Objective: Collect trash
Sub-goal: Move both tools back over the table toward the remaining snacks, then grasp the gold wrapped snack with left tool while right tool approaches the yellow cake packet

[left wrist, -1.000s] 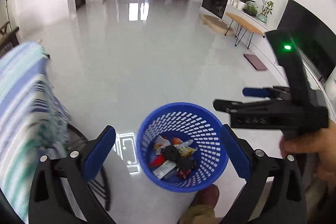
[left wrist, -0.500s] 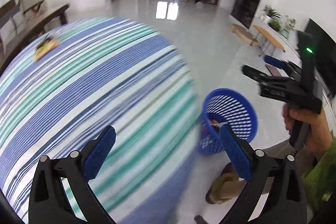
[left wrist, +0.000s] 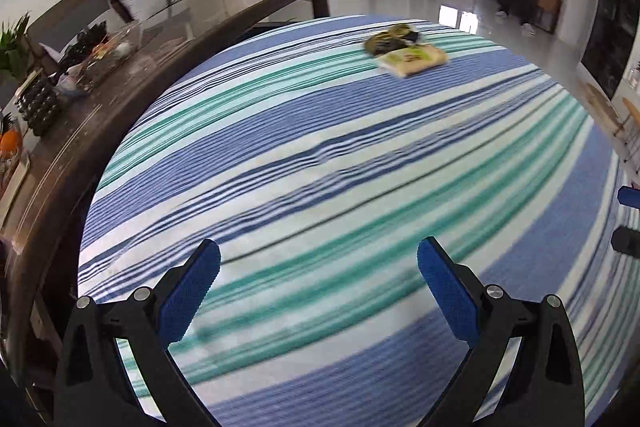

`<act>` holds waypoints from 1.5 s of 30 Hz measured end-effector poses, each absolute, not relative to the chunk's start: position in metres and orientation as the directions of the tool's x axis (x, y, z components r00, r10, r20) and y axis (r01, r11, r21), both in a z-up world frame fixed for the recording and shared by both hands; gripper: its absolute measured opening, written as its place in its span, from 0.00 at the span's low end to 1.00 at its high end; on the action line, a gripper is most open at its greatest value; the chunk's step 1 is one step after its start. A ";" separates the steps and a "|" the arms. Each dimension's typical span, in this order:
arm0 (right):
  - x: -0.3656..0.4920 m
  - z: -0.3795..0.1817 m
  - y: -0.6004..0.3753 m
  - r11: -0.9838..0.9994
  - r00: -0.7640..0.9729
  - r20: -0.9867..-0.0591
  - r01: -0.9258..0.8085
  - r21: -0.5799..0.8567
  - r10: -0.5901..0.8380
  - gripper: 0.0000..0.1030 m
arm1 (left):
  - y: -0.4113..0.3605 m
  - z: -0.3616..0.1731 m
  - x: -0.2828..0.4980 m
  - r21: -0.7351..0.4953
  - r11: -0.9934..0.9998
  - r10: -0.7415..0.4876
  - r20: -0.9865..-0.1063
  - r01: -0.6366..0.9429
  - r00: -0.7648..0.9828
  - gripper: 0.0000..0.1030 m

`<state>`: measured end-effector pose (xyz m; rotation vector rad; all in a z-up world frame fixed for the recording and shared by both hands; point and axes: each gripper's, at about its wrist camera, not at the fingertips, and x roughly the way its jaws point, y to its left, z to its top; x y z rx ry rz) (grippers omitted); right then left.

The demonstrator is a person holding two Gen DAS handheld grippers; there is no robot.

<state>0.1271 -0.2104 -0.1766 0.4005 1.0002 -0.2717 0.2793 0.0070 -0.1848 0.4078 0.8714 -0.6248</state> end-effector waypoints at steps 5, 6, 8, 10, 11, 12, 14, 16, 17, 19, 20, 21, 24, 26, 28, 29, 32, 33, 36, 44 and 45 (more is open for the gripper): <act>0.221 -0.189 -0.211 0.848 0.494 -0.864 0.494 0.191 -0.093 0.96 | 0.029 -0.199 0.306 0.002 0.762 -0.363 -0.827 0.647 0.429 0.96; 0.238 -0.191 -0.214 0.833 0.496 -0.863 0.515 0.203 -0.097 0.96 | 0.029 -0.201 0.308 -0.012 0.761 -0.376 -0.823 0.648 0.426 0.96; 0.273 -0.191 -0.220 0.788 0.522 -0.847 0.561 0.252 -0.101 0.96 | 0.027 -0.202 0.303 -0.007 0.761 -0.375 -0.821 0.649 0.430 0.96; 0.294 -0.188 -0.224 0.748 0.538 -0.835 0.601 0.282 -0.117 0.96 | 0.028 -0.204 0.306 -0.010 0.763 -0.375 -0.821 0.647 0.430 0.96; 0.308 -0.189 -0.227 0.726 0.537 -0.834 0.625 0.289 -0.130 0.96 | 0.028 -0.205 0.306 -0.011 0.763 -0.376 -0.821 0.647 0.429 0.96; 0.321 -0.191 -0.228 0.704 0.526 -0.836 0.653 0.280 -0.156 0.95 | 0.028 -0.206 0.307 -0.012 0.763 -0.376 -0.821 0.646 0.429 0.96; 0.338 -0.191 -0.233 0.660 0.506 -0.833 0.707 0.252 -0.225 0.96 | 0.027 -0.205 0.307 -0.015 0.763 -0.378 -0.821 0.647 0.427 0.96; 0.348 -0.192 -0.233 0.656 0.476 -0.833 0.729 0.195 -0.281 0.96 | 0.027 -0.206 0.307 -0.017 0.762 -0.380 -0.821 0.647 0.426 0.96; 0.353 -0.194 -0.231 0.676 0.454 -0.837 0.722 0.146 -0.305 0.96 | 0.027 -0.207 0.307 -0.018 0.762 -0.380 -0.821 0.647 0.426 0.96; 0.354 -0.196 -0.224 0.733 0.447 -0.835 0.676 0.081 -0.320 0.96 | 0.028 -0.207 0.307 -0.018 0.763 -0.380 -0.821 0.647 0.426 0.96; 0.346 -0.196 -0.223 0.754 0.451 -0.833 0.654 0.065 -0.319 0.95 | 0.028 -0.207 0.307 -0.017 0.763 -0.380 -0.821 0.647 0.426 0.96; 0.339 -0.198 -0.222 0.766 0.449 -0.832 0.641 0.045 -0.326 0.95 | 0.027 -0.207 0.307 -0.017 0.763 -0.380 -0.821 0.647 0.426 0.96; 0.306 -0.194 -0.227 0.797 0.480 -0.815 0.603 0.039 -0.324 0.65 | 0.027 -0.207 0.307 -0.017 0.763 -0.379 -0.821 0.647 0.426 0.96; 0.286 -0.192 -0.231 0.831 0.502 -0.811 0.555 0.036 -0.300 0.47 | 0.027 -0.207 0.307 -0.017 0.763 -0.380 -0.821 0.647 0.426 0.96; 0.268 -0.189 -0.237 0.851 0.516 -0.815 0.523 0.055 -0.264 0.36 | 0.027 -0.207 0.307 -0.017 0.763 -0.379 -0.821 0.647 0.426 0.96; 0.261 -0.188 -0.238 0.861 0.517 -0.818 0.506 0.055 -0.252 0.35 | 0.027 -0.207 0.307 -0.017 0.763 -0.379 -0.821 0.647 0.426 0.96; 0.237 -0.187 -0.239 0.891 0.517 -0.822 0.453 0.027 -0.238 0.35 | 0.028 -0.207 0.307 -0.017 0.763 -0.379 -0.821 0.647 0.426 0.96; 0.224 -0.187 -0.238 0.898 0.519 -0.823 0.439 0.025 -0.230 0.35 | 0.028 -0.207 0.307 -0.017 0.763 -0.379 -0.821 0.647 0.426 0.96; 0.193 -0.187 -0.228 0.918 0.523 -0.822 0.396 0.001 -0.225 0.35 | 0.028 -0.206 0.306 -0.015 0.763 -0.378 -0.822 0.646 0.427 0.96; 0.148 -0.191 -0.204 0.925 0.542 -0.800 0.378 -0.044 -0.259 0.71 | -0.027 -0.156 0.334 -0.177 0.659 -0.511 -0.819 0.731 0.262 0.95; 0.149 -0.191 -0.206 0.924 0.542 -0.803 0.382 -0.026 -0.247 0.72 | -0.045 -0.151 0.343 -0.173 0.644 -0.523 -0.810 0.746 0.264 0.95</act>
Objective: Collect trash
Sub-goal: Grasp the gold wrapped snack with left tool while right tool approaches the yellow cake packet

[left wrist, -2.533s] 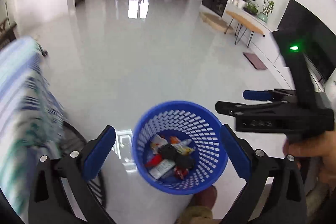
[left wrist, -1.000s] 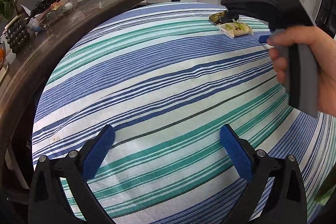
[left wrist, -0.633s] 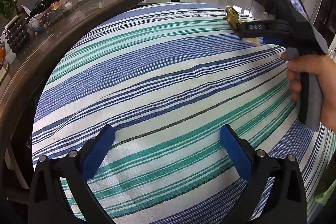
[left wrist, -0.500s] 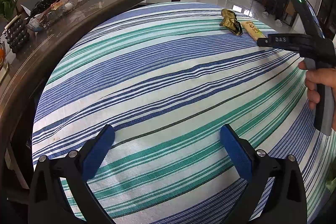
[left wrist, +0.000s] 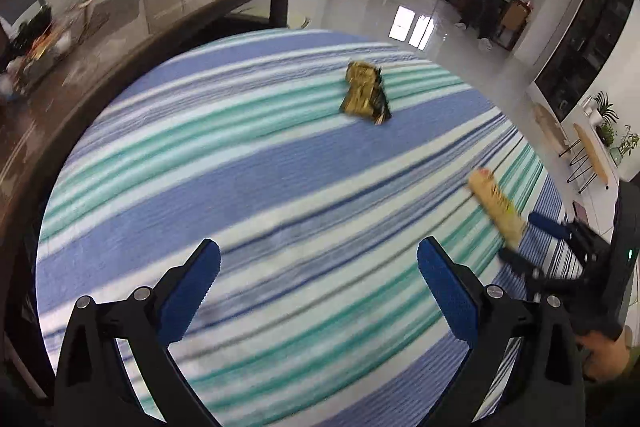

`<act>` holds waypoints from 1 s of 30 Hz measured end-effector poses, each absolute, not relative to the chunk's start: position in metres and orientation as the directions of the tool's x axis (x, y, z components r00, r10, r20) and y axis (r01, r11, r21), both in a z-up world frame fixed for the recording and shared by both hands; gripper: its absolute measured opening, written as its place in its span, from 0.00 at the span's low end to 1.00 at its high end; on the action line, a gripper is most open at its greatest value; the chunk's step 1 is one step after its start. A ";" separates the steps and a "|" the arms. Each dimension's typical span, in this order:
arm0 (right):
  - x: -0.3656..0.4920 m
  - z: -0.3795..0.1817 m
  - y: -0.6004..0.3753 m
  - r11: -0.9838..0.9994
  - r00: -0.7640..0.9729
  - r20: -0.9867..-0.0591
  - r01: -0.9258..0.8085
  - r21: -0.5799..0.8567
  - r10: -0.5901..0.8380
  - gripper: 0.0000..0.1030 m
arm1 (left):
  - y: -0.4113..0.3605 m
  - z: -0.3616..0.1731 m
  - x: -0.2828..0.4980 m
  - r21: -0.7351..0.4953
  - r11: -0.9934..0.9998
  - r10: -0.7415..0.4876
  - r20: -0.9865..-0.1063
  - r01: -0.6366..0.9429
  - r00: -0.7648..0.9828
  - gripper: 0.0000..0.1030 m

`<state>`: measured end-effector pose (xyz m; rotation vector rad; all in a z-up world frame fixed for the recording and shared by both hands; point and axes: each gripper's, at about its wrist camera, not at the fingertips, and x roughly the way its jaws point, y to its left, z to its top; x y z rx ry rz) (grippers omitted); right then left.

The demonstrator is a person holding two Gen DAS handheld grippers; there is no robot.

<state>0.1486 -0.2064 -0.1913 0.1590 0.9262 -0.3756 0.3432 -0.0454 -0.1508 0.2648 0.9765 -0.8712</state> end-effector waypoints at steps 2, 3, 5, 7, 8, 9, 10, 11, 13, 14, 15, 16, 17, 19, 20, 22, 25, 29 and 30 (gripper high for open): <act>0.149 -0.194 -0.218 0.911 0.543 -0.814 0.409 0.045 -0.203 0.76 | -0.081 -0.152 0.358 -0.149 0.638 -0.510 -0.817 0.756 0.270 0.95; 0.151 -0.195 -0.221 0.909 0.549 -0.813 0.411 0.060 -0.195 0.76 | -0.101 -0.155 0.368 -0.132 0.647 -0.498 -0.819 0.751 0.284 0.95; 0.154 -0.195 -0.218 0.911 0.541 -0.815 0.410 0.041 -0.206 0.76 | -0.133 -0.164 0.384 -0.117 0.648 -0.497 -0.813 0.752 0.302 0.95; 0.154 -0.195 -0.219 0.911 0.541 -0.815 0.410 0.042 -0.205 0.77 | -0.164 -0.177 0.395 -0.096 0.652 -0.481 -0.819 0.753 0.312 0.95; 0.155 -0.195 -0.219 0.911 0.541 -0.815 0.410 0.043 -0.205 0.77 | -0.174 -0.182 0.400 -0.095 0.657 -0.477 -0.820 0.748 0.315 0.95; 0.155 -0.195 -0.218 0.911 0.541 -0.815 0.410 0.042 -0.206 0.77 | -0.185 -0.188 0.404 -0.094 0.662 -0.472 -0.823 0.743 0.316 0.95; 0.155 -0.195 -0.218 0.911 0.540 -0.816 0.410 0.041 -0.207 0.77 | -0.194 -0.194 0.407 -0.085 0.667 -0.461 -0.828 0.740 0.321 0.95; 0.155 -0.195 -0.218 0.911 0.539 -0.816 0.411 0.039 -0.208 0.77 | -0.200 -0.199 0.409 -0.063 0.675 -0.441 -0.833 0.735 0.334 0.95; 0.154 -0.196 -0.218 0.911 0.539 -0.816 0.412 0.039 -0.209 0.77 | -0.207 -0.202 0.409 -0.007 0.685 -0.416 -0.825 0.729 0.383 0.89; 0.155 -0.196 -0.218 0.910 0.538 -0.816 0.412 0.037 -0.210 0.77 | -0.207 -0.201 0.408 -0.006 0.677 -0.431 -0.814 0.736 0.390 0.77; 0.155 -0.196 -0.218 0.910 0.538 -0.816 0.413 0.036 -0.212 0.77 | -0.205 -0.198 0.406 -0.008 0.669 -0.447 -0.803 0.743 0.394 0.50; 0.156 -0.196 -0.218 0.910 0.537 -0.816 0.413 0.035 -0.212 0.77 | -0.204 -0.196 0.403 -0.001 0.661 -0.452 -0.799 0.750 0.397 0.36; 0.156 -0.196 -0.218 0.910 0.538 -0.816 0.413 0.036 -0.212 0.77 | -0.201 -0.194 0.401 0.006 0.656 -0.445 -0.804 0.754 0.394 0.37; 0.156 -0.196 -0.218 0.910 0.539 -0.816 0.413 0.040 -0.209 0.77 | -0.188 -0.190 0.390 0.017 0.648 -0.443 -0.804 0.761 0.396 0.36; 0.156 -0.196 -0.218 0.910 0.539 -0.816 0.413 0.041 -0.208 0.77 | -0.177 -0.187 0.383 0.011 0.648 -0.444 -0.807 0.761 0.390 0.36; 0.156 -0.196 -0.218 0.910 0.539 -0.816 0.413 0.041 -0.208 0.77 | -0.142 -0.182 0.364 -0.028 0.662 -0.442 -0.822 0.749 0.359 0.36; 0.156 -0.196 -0.218 0.910 0.542 -0.815 0.412 0.045 -0.205 0.77 | -0.086 -0.179 0.324 -0.061 0.676 -0.434 -0.839 0.735 0.329 0.36; 0.158 -0.195 -0.212 0.924 0.549 -0.812 0.382 0.033 -0.198 0.68 | -0.022 -0.180 0.269 -0.091 0.699 -0.431 -0.845 0.710 0.316 0.37; 0.160 -0.193 -0.209 0.936 0.557 -0.810 0.351 0.028 -0.185 0.59 | -0.009 -0.181 0.258 -0.089 0.707 -0.430 -0.842 0.702 0.326 0.37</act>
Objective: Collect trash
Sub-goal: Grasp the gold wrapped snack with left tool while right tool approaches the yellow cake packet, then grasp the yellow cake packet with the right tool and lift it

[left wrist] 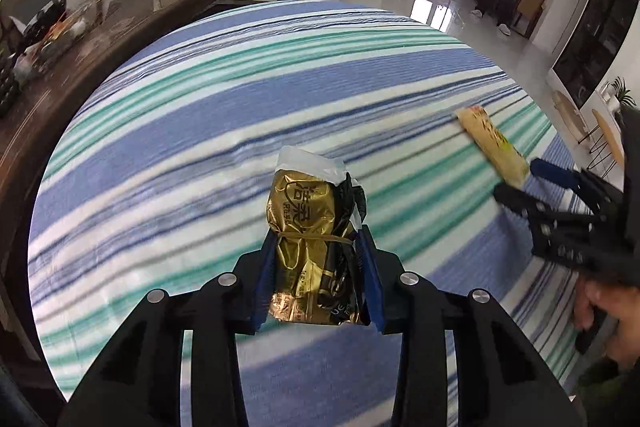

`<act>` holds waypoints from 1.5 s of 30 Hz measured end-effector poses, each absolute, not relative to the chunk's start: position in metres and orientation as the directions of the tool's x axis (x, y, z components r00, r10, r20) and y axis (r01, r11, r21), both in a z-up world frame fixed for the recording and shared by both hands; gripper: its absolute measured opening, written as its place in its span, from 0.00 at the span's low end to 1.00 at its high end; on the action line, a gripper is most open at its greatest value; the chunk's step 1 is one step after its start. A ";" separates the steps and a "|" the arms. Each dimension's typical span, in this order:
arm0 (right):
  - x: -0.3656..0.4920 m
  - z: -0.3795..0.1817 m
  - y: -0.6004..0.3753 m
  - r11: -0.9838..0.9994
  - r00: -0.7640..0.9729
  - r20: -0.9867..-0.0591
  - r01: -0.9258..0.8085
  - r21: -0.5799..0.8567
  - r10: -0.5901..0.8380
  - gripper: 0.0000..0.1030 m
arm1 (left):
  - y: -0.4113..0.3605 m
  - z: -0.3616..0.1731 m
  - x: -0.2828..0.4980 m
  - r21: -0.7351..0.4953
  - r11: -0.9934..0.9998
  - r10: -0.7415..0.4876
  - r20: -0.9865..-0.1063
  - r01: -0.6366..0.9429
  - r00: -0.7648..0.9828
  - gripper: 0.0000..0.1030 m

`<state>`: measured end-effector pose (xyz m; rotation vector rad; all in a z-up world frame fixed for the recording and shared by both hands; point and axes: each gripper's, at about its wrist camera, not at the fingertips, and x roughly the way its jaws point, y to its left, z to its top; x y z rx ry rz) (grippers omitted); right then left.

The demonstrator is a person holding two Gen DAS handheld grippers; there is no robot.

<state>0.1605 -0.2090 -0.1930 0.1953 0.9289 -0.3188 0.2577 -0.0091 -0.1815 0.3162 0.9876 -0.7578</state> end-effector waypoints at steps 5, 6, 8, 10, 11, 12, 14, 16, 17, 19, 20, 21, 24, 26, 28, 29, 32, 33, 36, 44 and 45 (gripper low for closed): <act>0.169 -0.187 -0.200 0.954 0.538 -0.836 0.294 0.064 -0.109 0.38 | 0.020 -0.191 0.232 -0.082 0.737 -0.427 -0.825 0.671 0.369 0.43; 0.166 -0.185 -0.196 0.956 0.539 -0.837 0.284 0.078 -0.092 0.38 | 0.022 -0.192 0.230 -0.089 0.738 -0.434 -0.821 0.669 0.370 0.54; 0.150 -0.183 -0.179 0.967 0.535 -0.842 0.244 0.081 -0.064 0.38 | 0.025 -0.193 0.225 -0.090 0.734 -0.441 -0.817 0.673 0.372 0.65; 0.133 -0.184 -0.163 0.974 0.528 -0.847 0.214 0.076 -0.050 0.38 | 0.022 -0.197 0.221 -0.052 0.731 -0.420 -0.820 0.680 0.389 0.78; 0.121 -0.185 -0.155 0.976 0.528 -0.847 0.207 0.065 -0.055 0.39 | 0.022 -0.198 0.217 -0.031 0.730 -0.411 -0.819 0.683 0.401 0.81; 0.113 -0.185 -0.150 0.977 0.532 -0.844 0.205 0.054 -0.065 0.40 | 0.022 -0.201 0.213 -0.008 0.728 -0.402 -0.815 0.686 0.417 0.85; 0.097 -0.186 -0.147 0.973 0.539 -0.839 0.223 0.049 -0.082 0.45 | 0.024 -0.203 0.212 -0.009 0.743 -0.391 -0.817 0.669 0.424 0.90; 0.089 -0.186 -0.150 0.967 0.544 -0.836 0.241 0.082 -0.065 0.52 | 0.023 -0.204 0.213 -0.008 0.746 -0.386 -0.820 0.666 0.423 0.92; 0.086 -0.186 -0.152 0.964 0.543 -0.838 0.248 0.093 -0.059 0.57 | 0.023 -0.204 0.214 -0.006 0.748 -0.383 -0.821 0.664 0.424 0.94; 0.086 -0.183 -0.158 0.958 0.528 -0.848 0.263 0.118 -0.040 0.60 | 0.022 -0.203 0.217 -0.011 0.745 -0.386 -0.822 0.667 0.418 0.94; 0.087 -0.181 -0.161 0.955 0.523 -0.852 0.266 0.131 -0.029 0.60 | 0.021 -0.203 0.217 -0.012 0.741 -0.389 -0.823 0.671 0.414 0.95; 0.089 -0.178 -0.161 0.954 0.522 -0.853 0.266 0.139 -0.021 0.60 | 0.021 -0.203 0.217 -0.015 0.736 -0.393 -0.824 0.677 0.409 0.95; 0.101 -0.170 -0.163 0.953 0.511 -0.860 0.261 0.155 0.000 0.60 | 0.021 -0.202 0.219 -0.016 0.722 -0.393 -0.832 0.691 0.391 0.95; 0.112 -0.169 -0.164 0.953 0.486 -0.874 0.256 0.161 0.017 0.60 | 0.020 -0.200 0.221 -0.024 0.725 -0.391 -0.837 0.689 0.382 0.94; 0.122 -0.169 -0.165 0.953 0.467 -0.884 0.265 0.147 0.007 0.60 | 0.021 -0.198 0.222 -0.026 0.735 -0.386 -0.838 0.677 0.387 0.94; 0.127 -0.170 -0.165 0.954 0.459 -0.888 0.266 0.136 -0.002 0.60 | 0.022 -0.197 0.223 -0.021 0.741 -0.381 -0.836 0.671 0.395 0.94; 0.134 -0.174 -0.164 0.955 0.436 -0.900 0.268 0.127 -0.003 0.60 | 0.026 -0.192 0.223 -0.005 0.753 -0.369 -0.832 0.658 0.415 0.94; 0.136 -0.175 -0.164 0.956 0.427 -0.904 0.267 0.121 -0.005 0.60 | 0.026 -0.191 0.224 0.000 0.754 -0.366 -0.830 0.657 0.421 0.94; 0.138 -0.176 -0.163 0.960 0.410 -0.912 0.261 0.098 -0.018 0.60 | 0.027 -0.188 0.223 0.026 0.755 -0.356 -0.823 0.655 0.443 0.94; 0.139 -0.178 -0.166 0.961 0.388 -0.921 0.265 0.076 -0.034 0.60 | 0.019 -0.182 0.221 0.049 0.739 -0.361 -0.813 0.672 0.457 0.94; 0.140 -0.178 -0.165 0.962 0.387 -0.921 0.265 0.069 -0.040 0.60 | 0.017 -0.183 0.222 0.047 0.735 -0.364 -0.815 0.677 0.451 0.93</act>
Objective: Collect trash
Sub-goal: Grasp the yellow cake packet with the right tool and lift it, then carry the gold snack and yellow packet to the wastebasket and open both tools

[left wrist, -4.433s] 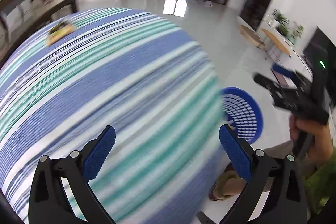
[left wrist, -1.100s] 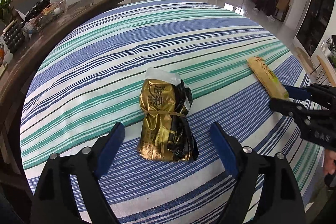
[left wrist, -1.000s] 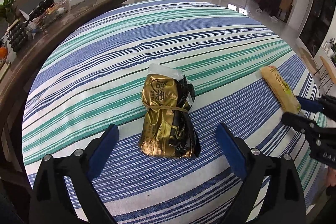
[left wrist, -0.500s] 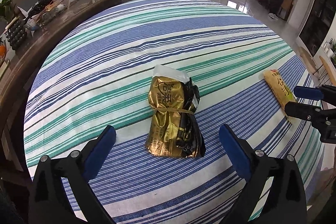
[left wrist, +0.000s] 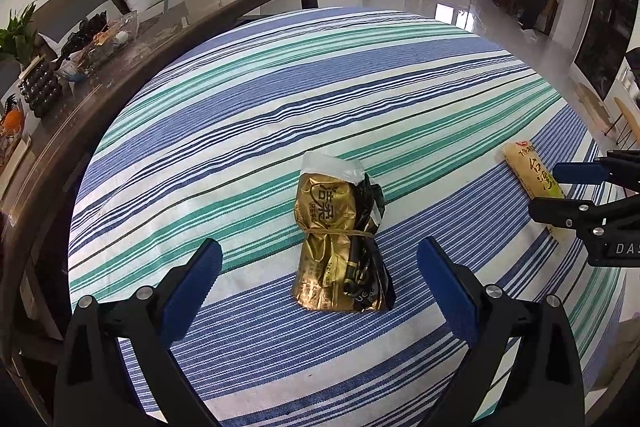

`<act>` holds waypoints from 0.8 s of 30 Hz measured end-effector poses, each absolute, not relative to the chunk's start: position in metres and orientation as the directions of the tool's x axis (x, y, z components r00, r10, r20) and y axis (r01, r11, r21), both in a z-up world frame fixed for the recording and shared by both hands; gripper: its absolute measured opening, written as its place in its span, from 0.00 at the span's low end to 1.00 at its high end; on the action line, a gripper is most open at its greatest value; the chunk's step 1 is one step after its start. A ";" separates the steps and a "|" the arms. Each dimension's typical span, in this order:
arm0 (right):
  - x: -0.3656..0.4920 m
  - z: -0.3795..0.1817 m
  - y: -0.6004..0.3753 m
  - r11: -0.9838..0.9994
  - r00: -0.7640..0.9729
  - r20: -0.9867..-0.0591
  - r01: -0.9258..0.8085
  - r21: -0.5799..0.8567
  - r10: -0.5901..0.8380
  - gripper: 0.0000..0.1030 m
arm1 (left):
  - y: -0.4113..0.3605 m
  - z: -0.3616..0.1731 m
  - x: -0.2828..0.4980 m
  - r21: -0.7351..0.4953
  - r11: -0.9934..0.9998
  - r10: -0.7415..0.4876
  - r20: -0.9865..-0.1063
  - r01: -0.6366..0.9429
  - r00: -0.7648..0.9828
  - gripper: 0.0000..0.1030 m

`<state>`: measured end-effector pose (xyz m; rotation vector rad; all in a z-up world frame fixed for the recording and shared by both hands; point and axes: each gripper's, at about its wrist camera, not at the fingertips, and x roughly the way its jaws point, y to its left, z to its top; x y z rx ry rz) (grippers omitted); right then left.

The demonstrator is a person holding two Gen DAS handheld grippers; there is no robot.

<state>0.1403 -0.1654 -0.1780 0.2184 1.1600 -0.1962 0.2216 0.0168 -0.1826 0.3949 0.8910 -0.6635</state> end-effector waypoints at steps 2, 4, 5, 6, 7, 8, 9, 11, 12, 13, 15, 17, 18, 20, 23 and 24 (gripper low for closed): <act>0.143 -0.177 -0.165 0.964 0.387 -0.921 0.261 0.053 -0.055 0.60 | 0.011 -0.185 0.223 0.047 0.726 -0.362 -0.822 0.686 0.439 0.86; 0.145 -0.178 -0.163 0.968 0.382 -0.922 0.248 0.033 -0.066 0.58 | 0.007 -0.187 0.224 0.056 0.720 -0.351 -0.831 0.692 0.432 0.71; 0.147 -0.179 -0.162 0.971 0.378 -0.924 0.239 0.028 -0.066 0.47 | 0.005 -0.189 0.225 0.056 0.716 -0.349 -0.835 0.696 0.426 0.58; 0.148 -0.181 -0.161 0.973 0.371 -0.926 0.228 0.021 -0.067 0.30 | 0.003 -0.191 0.226 0.049 0.711 -0.350 -0.840 0.702 0.413 0.41; 0.147 -0.182 -0.162 0.973 0.370 -0.926 0.229 0.018 -0.070 0.24 | 0.003 -0.191 0.226 0.029 0.705 -0.368 -0.839 0.708 0.401 0.40; 0.145 -0.180 -0.165 0.971 0.384 -0.922 0.235 0.037 -0.058 0.18 | 0.004 -0.191 0.226 0.027 0.706 -0.367 -0.840 0.708 0.398 0.38; 0.140 -0.177 -0.168 0.967 0.397 -0.917 0.248 0.058 -0.047 0.17 | 0.005 -0.190 0.225 0.019 0.702 -0.377 -0.838 0.712 0.394 0.36; 0.129 -0.170 -0.172 0.960 0.427 -0.903 0.265 0.090 -0.034 0.16 | 0.008 -0.185 0.220 -0.048 0.678 -0.440 -0.826 0.734 0.352 0.34; 0.121 -0.166 -0.176 0.955 0.448 -0.894 0.273 0.117 -0.019 0.16 | 0.009 -0.182 0.217 -0.078 0.664 -0.466 -0.821 0.744 0.330 0.34; 0.114 -0.162 -0.178 0.950 0.463 -0.886 0.279 0.140 -0.006 0.16 | 0.007 -0.179 0.212 -0.096 0.649 -0.483 -0.818 0.754 0.312 0.33; 0.097 -0.155 -0.185 0.940 0.492 -0.871 0.288 0.185 0.021 0.16 | 0.001 -0.173 0.200 -0.129 0.614 -0.520 -0.809 0.779 0.275 0.33; 0.077 -0.147 -0.194 0.928 0.517 -0.856 0.303 0.218 0.032 0.16 | -0.007 -0.167 0.188 -0.162 0.584 -0.547 -0.802 0.795 0.239 0.33; 0.064 -0.144 -0.200 0.919 0.530 -0.847 0.315 0.238 0.037 0.16 | -0.013 -0.163 0.179 -0.183 0.563 -0.565 -0.797 0.806 0.213 0.33; 0.036 -0.138 -0.217 0.899 0.551 -0.834 0.349 0.263 0.030 0.16 | -0.029 -0.153 0.158 -0.216 0.510 -0.597 -0.786 0.833 0.162 0.33; -0.021 -0.133 -0.252 0.862 0.559 -0.829 0.425 0.277 -0.009 0.16 | -0.059 -0.138 0.115 -0.237 0.413 -0.632 -0.770 0.879 0.090 0.33; -0.044 -0.133 -0.266 0.848 0.551 -0.834 0.458 0.265 -0.037 0.16 | -0.071 -0.134 0.100 -0.244 0.375 -0.642 -0.764 0.894 0.061 0.33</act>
